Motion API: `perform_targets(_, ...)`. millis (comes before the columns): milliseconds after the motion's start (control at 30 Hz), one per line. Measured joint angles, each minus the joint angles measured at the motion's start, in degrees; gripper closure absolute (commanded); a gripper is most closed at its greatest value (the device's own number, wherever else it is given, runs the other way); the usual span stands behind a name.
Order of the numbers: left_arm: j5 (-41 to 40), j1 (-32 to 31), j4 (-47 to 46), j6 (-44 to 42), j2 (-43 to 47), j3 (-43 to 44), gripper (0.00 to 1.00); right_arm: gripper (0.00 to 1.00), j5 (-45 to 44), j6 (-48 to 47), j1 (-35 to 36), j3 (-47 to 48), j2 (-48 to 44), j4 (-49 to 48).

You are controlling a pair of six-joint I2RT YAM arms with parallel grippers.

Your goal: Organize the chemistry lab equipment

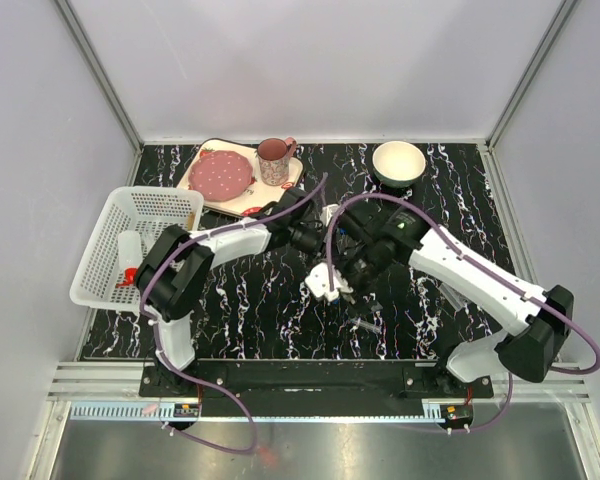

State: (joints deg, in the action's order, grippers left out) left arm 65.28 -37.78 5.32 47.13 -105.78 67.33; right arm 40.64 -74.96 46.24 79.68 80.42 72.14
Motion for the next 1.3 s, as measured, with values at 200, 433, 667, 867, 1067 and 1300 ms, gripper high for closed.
perform_targets(200,3.52,-2.99,9.25,-6.23,-3.17,4.0,0.88,0.24,-10.38,-1.79,7.32,-1.44,2.01,-0.96)
perform_targets(433,4.57,-4.44,17.09,-12.79,-3.74,4.98,0.88,0.39,-20.7,-3.19,11.78,-4.61,3.93,-3.04)
perform_targets(667,4.68,-4.48,19.87,-15.17,-4.2,5.09,0.87,0.55,-25.07,-3.21,15.1,-5.2,6.08,-4.63)
perform_targets(867,4.81,-4.63,20.85,-15.65,-4.24,5.46,0.86,0.8,-27.15,-2.73,16.76,-5.2,7.39,-5.51)
perform_targets(1067,4.28,-4.61,21.2,-15.15,-4.24,5.49,0.62,0.89,-27.65,-1.25,17.2,-5.2,7.52,-6.58)
perform_targets(1300,0.07,2.16,12.13,-6.01,2.34,-3.13,0.23,0.89,-21.0,5.97,16.15,-4.68,7.48,-6.4)
